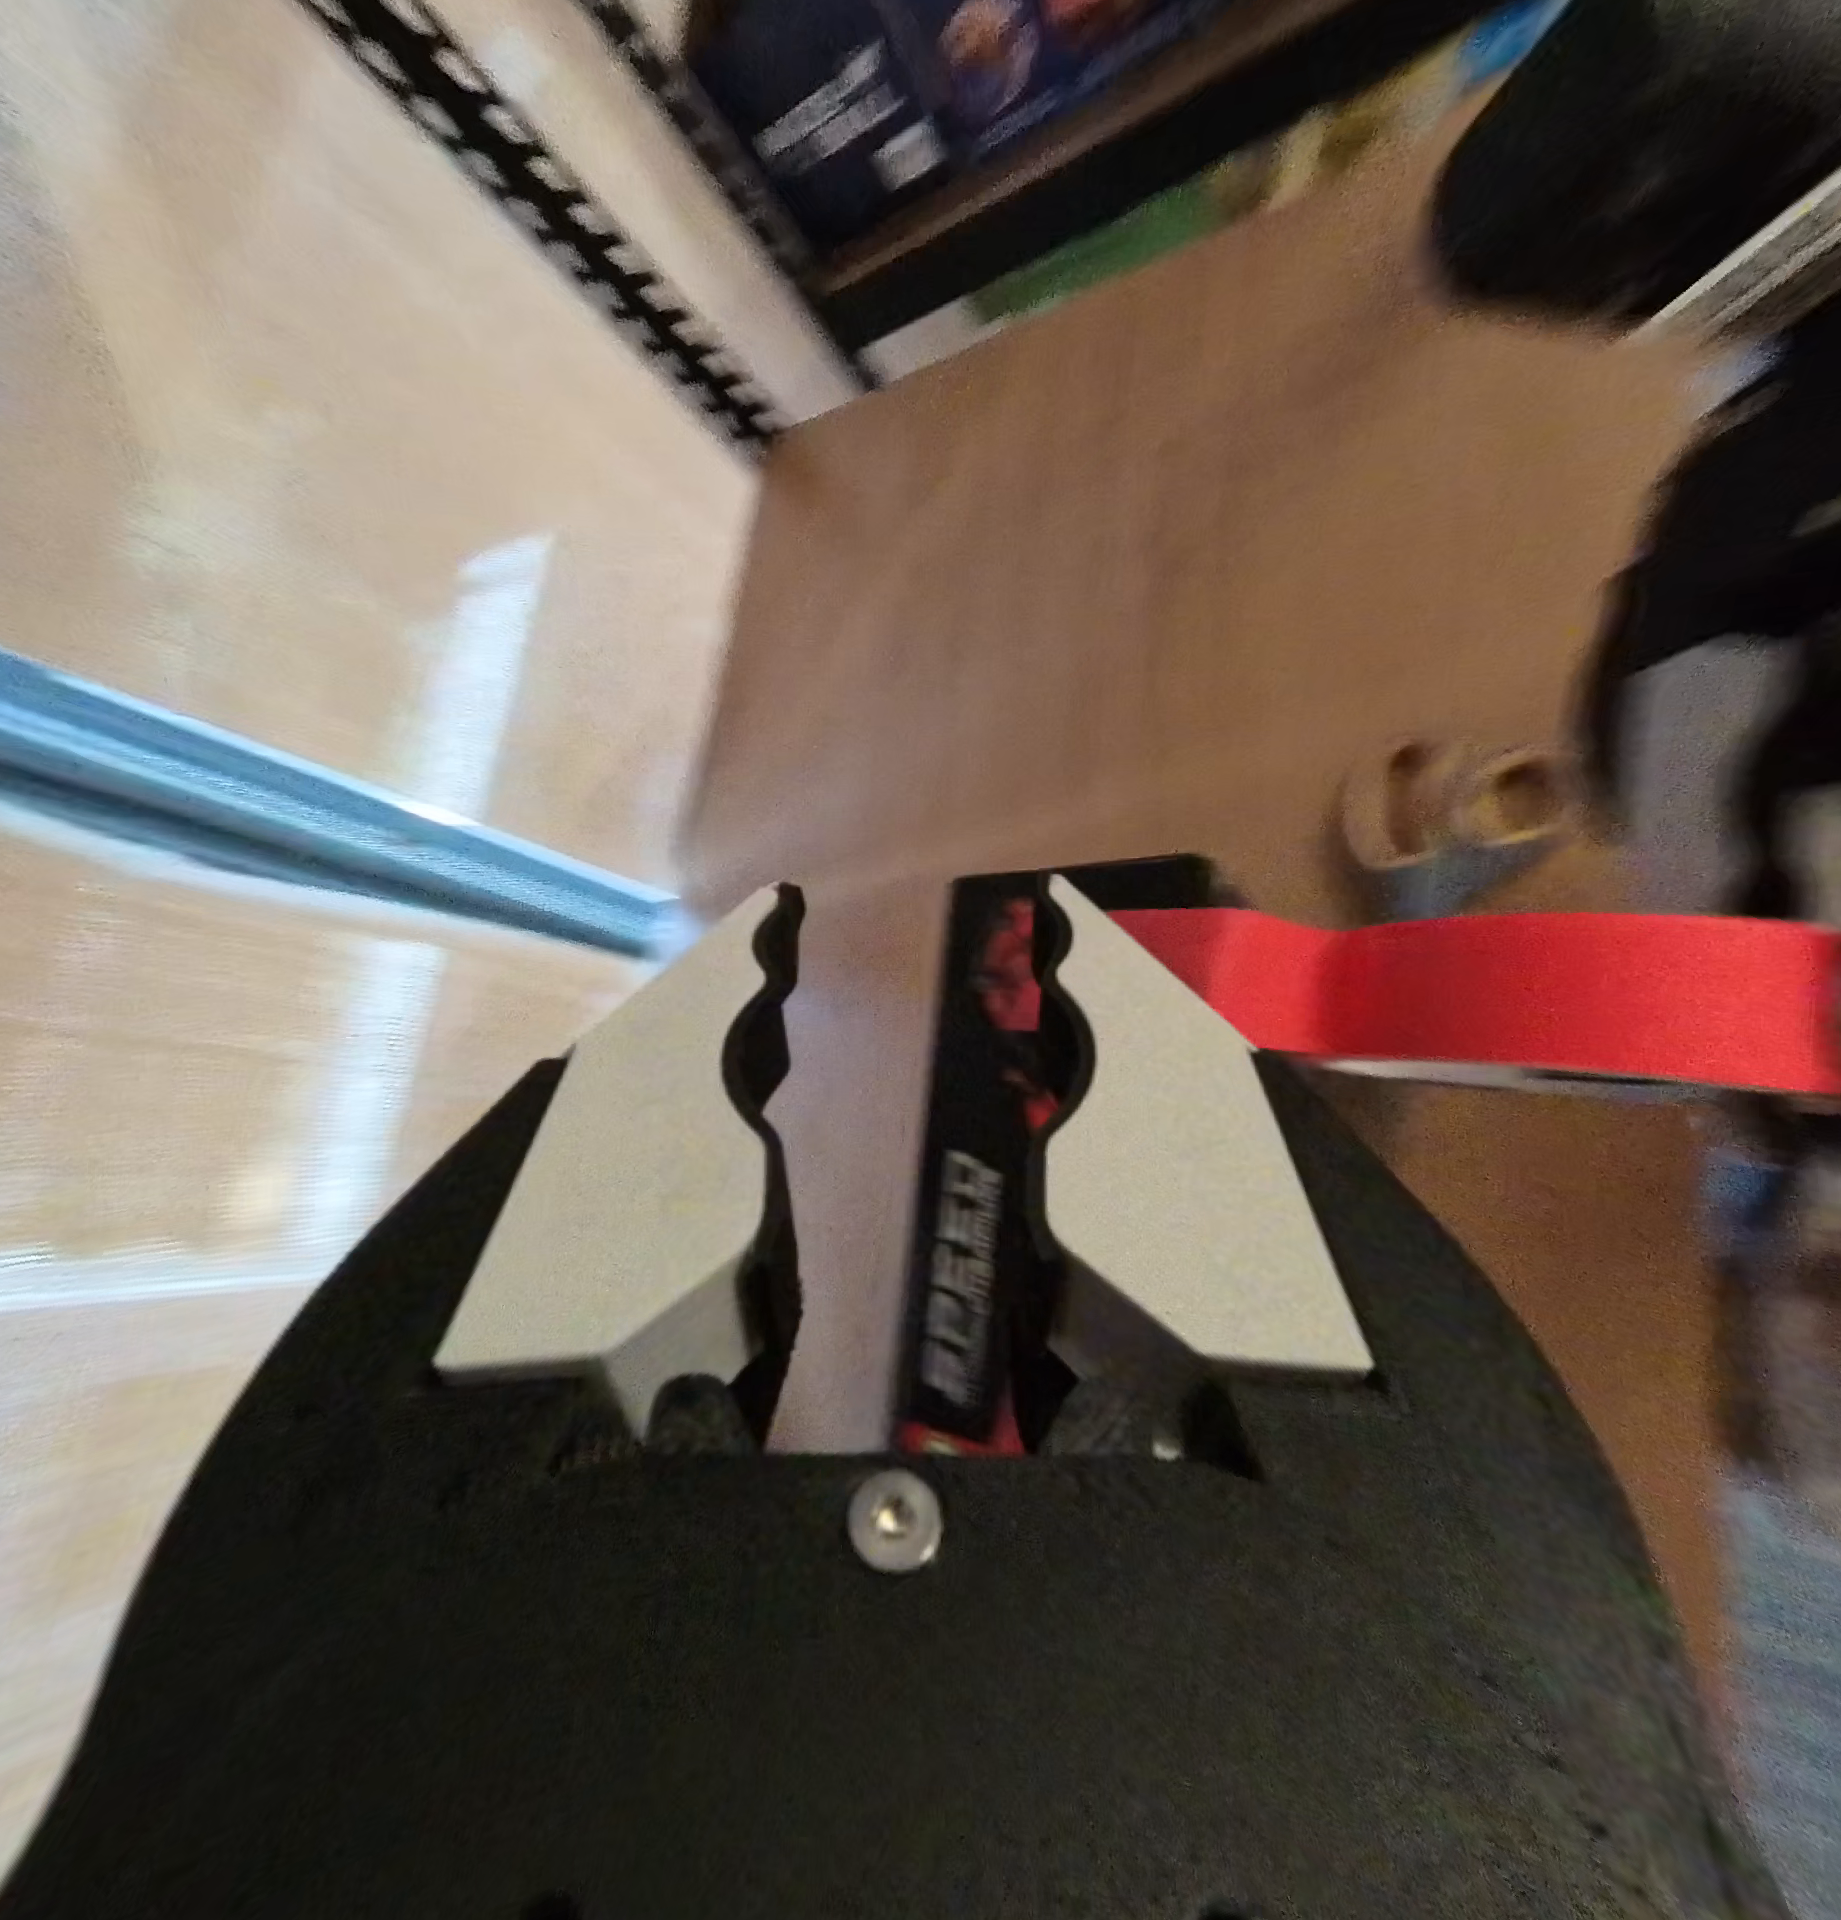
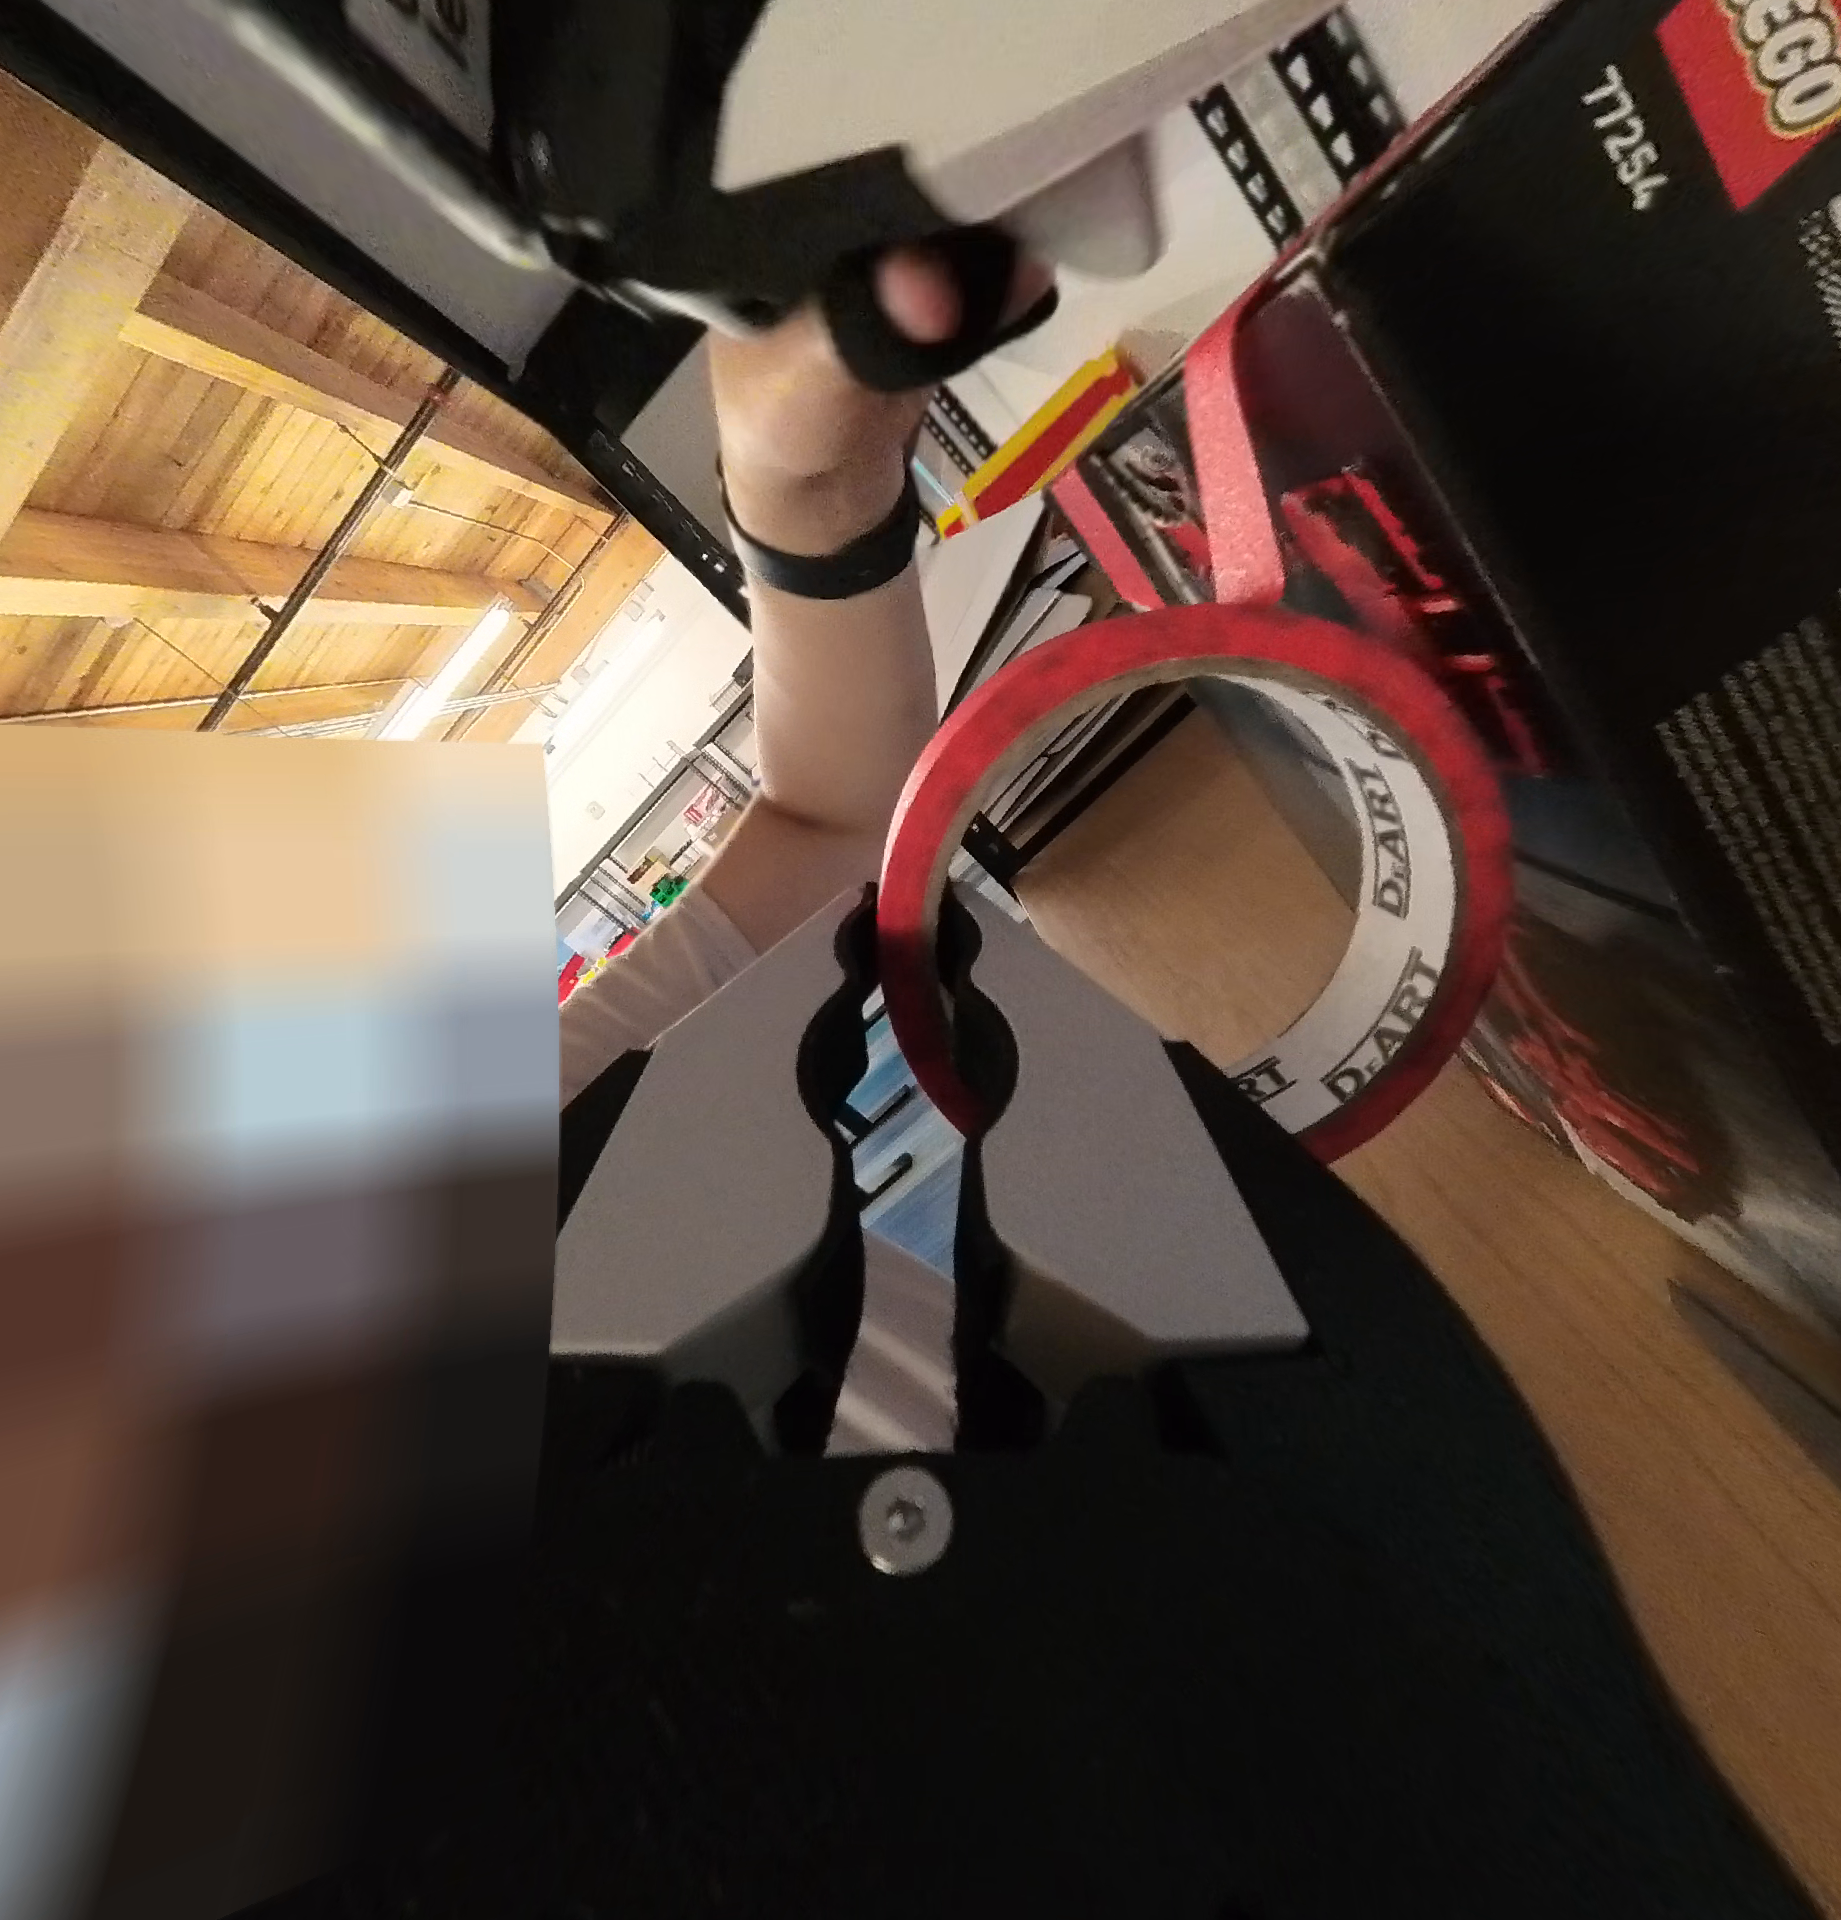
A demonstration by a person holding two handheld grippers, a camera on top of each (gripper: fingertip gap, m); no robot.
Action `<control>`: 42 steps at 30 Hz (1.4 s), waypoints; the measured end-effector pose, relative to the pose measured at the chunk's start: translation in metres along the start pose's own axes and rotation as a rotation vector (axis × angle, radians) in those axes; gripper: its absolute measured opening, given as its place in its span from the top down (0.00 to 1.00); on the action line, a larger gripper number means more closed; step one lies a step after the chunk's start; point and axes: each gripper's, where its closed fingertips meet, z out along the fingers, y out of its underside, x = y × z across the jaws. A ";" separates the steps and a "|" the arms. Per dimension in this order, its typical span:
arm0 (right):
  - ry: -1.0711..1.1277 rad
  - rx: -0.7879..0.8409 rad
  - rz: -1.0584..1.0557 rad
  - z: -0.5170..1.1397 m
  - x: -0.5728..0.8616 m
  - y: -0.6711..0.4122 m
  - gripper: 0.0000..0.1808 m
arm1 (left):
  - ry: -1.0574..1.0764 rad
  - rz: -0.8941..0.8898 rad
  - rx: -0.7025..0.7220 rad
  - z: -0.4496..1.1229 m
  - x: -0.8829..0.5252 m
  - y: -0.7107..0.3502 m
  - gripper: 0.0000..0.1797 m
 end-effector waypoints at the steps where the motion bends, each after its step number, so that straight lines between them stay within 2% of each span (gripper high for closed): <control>1: 0.000 -0.001 0.000 0.000 0.001 0.001 0.96 | 0.093 -0.085 0.041 -0.007 0.008 -0.003 0.73; 4: -0.001 -0.003 -0.006 0.001 0.001 0.002 0.96 | 0.268 -0.203 0.125 -0.019 0.031 -0.008 0.71; 9: -0.042 -0.002 0.020 0.001 -0.001 0.002 0.96 | 0.131 -0.027 0.008 -0.002 0.031 0.011 0.70; 12: -0.060 0.001 0.043 0.002 0.001 0.003 0.95 | 0.158 -0.038 -0.022 0.003 0.036 0.009 0.71; 16: -0.085 0.004 0.064 0.002 0.001 0.007 0.95 | 0.243 -0.109 -0.065 0.006 0.039 0.013 0.66; 28: -0.089 0.002 0.073 0.000 0.005 0.008 0.94 | 0.323 -0.138 -0.013 0.002 0.033 0.019 0.66; 35: -0.090 0.040 0.094 -0.003 0.010 0.003 0.94 | 0.212 0.002 -0.017 0.003 0.032 0.015 0.73; 42: -0.118 0.043 0.161 -0.004 0.012 0.007 0.93 | 0.248 -0.009 0.008 0.002 0.040 0.015 0.81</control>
